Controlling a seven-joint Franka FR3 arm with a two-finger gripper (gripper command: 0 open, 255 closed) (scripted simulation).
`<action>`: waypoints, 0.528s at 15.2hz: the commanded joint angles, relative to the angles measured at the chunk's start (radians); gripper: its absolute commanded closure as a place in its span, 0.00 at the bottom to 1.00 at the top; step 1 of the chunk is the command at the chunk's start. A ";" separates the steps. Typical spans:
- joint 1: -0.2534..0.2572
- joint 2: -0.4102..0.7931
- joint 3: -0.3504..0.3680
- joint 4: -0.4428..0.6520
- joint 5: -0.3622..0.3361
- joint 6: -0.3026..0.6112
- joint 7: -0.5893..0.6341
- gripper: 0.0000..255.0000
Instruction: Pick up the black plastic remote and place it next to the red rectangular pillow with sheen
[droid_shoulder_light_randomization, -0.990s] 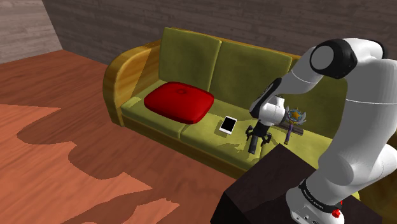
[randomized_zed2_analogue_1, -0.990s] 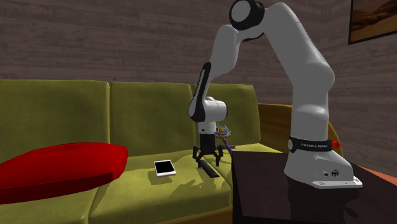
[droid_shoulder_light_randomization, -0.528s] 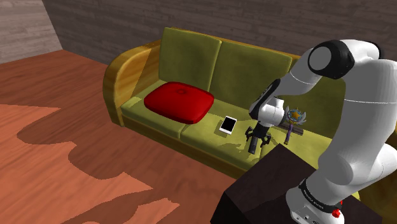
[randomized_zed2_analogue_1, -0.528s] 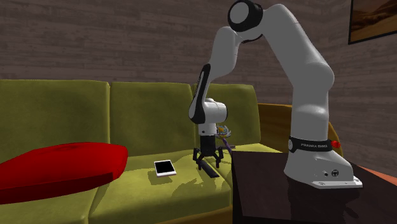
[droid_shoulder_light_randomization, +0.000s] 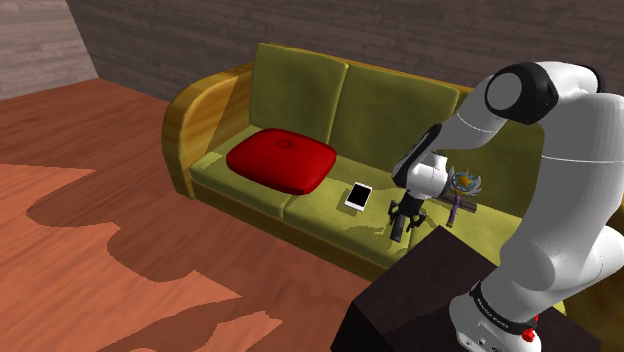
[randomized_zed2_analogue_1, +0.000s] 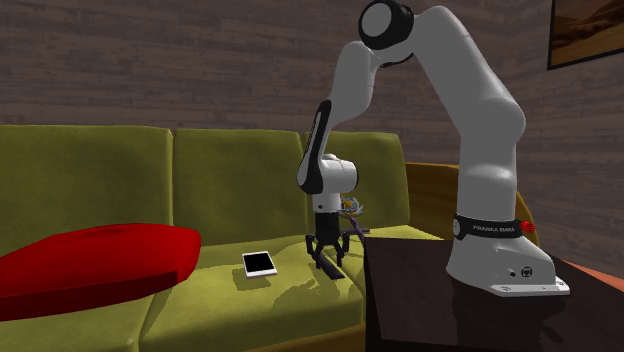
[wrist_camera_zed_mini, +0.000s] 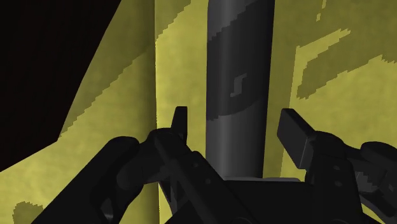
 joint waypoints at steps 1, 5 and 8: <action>0.002 0.006 0.003 0.005 -0.001 0.002 -0.001 1.00; 0.014 -0.028 -0.012 -0.009 -0.016 -0.018 0.014 1.00; 0.033 -0.078 -0.036 -0.028 -0.044 -0.049 0.040 1.00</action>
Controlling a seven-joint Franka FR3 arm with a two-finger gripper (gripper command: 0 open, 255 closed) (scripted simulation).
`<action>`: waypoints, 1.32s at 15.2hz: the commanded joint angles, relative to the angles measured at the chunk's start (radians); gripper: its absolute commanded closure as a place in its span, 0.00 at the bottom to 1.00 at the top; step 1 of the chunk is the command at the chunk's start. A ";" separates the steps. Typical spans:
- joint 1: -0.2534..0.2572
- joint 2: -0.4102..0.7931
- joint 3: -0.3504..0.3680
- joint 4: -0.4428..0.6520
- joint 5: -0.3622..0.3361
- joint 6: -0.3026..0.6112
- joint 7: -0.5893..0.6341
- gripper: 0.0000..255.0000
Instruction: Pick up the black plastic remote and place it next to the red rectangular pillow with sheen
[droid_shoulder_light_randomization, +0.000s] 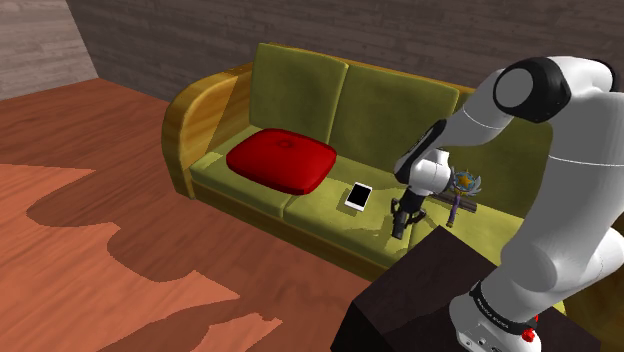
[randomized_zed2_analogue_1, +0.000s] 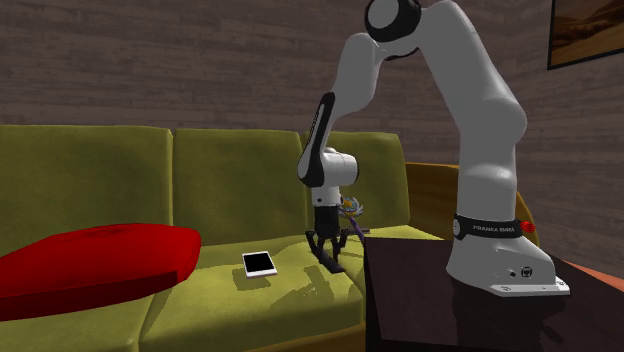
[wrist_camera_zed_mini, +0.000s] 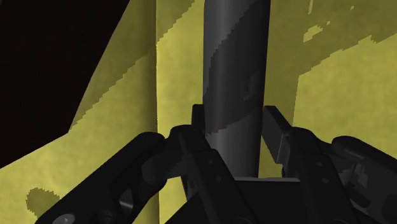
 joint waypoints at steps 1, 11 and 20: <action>0.011 -0.032 -0.015 -0.012 -0.018 -0.020 0.016 1.00; 0.055 -0.197 -0.084 -0.055 -0.132 -0.133 0.114 1.00; 0.070 -0.338 -0.119 -0.071 -0.235 -0.247 0.201 1.00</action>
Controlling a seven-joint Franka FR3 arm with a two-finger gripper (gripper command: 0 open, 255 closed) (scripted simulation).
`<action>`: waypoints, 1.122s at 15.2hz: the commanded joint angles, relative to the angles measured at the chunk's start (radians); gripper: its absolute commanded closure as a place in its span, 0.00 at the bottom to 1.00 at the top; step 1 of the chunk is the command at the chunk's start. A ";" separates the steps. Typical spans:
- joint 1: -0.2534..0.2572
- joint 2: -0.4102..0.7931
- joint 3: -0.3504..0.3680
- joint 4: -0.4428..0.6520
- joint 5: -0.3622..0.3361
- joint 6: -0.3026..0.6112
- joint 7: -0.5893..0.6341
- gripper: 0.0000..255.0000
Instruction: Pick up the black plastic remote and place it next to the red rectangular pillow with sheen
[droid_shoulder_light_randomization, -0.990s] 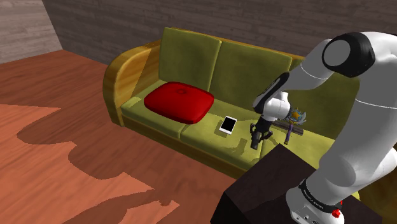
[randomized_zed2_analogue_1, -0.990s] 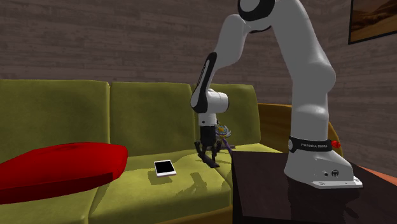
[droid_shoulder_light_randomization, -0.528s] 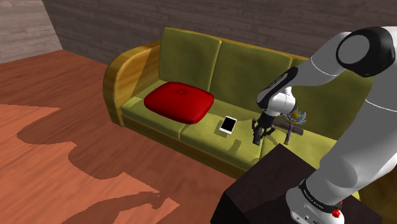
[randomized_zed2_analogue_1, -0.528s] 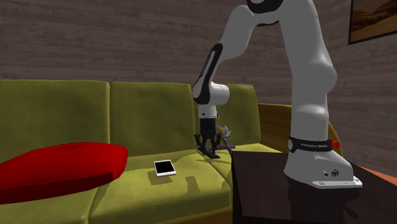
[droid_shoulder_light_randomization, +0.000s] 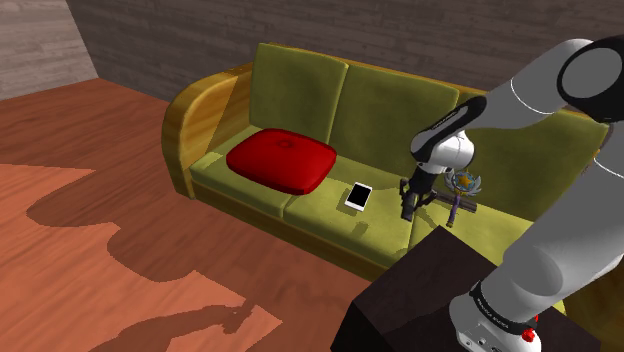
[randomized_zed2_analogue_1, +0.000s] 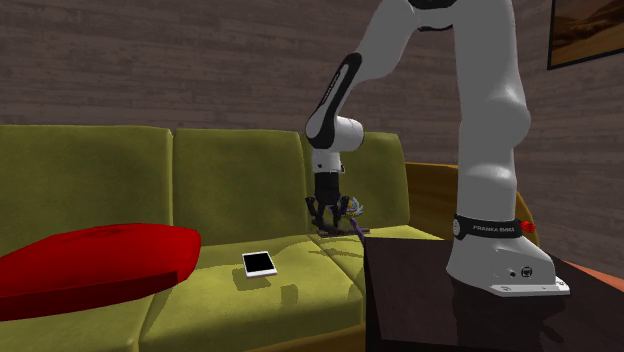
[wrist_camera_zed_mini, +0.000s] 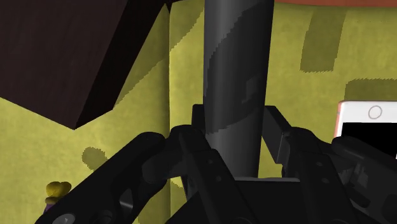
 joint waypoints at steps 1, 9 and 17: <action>0.001 -0.030 -0.005 0.000 -0.022 -0.027 0.019 1.00; -0.003 -0.143 -0.014 0.008 -0.092 -0.139 0.081 1.00; -0.010 -0.231 -0.013 0.029 -0.136 -0.243 0.124 1.00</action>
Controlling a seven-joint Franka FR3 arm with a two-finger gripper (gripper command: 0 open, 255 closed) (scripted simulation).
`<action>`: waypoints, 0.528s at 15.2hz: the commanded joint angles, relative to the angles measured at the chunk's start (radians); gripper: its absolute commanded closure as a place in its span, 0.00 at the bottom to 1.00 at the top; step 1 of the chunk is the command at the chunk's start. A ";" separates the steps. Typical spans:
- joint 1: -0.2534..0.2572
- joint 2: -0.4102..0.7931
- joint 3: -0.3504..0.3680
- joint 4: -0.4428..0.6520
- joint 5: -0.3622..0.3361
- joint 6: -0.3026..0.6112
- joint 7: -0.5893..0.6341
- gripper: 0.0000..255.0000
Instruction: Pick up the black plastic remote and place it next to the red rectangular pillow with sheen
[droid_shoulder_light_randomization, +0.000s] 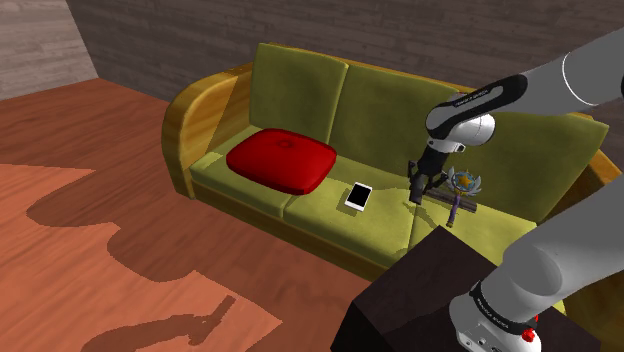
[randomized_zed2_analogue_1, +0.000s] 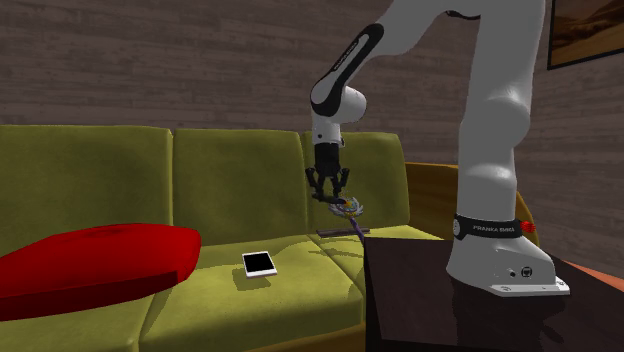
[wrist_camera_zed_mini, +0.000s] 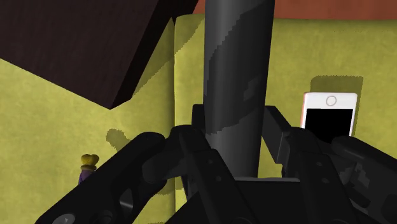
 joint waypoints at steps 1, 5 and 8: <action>0.011 0.023 0.010 0.033 0.010 -0.010 0.014 1.00; 0.045 0.142 0.040 0.175 0.050 -0.029 0.051 1.00; 0.064 0.231 0.061 0.290 0.070 -0.052 0.081 1.00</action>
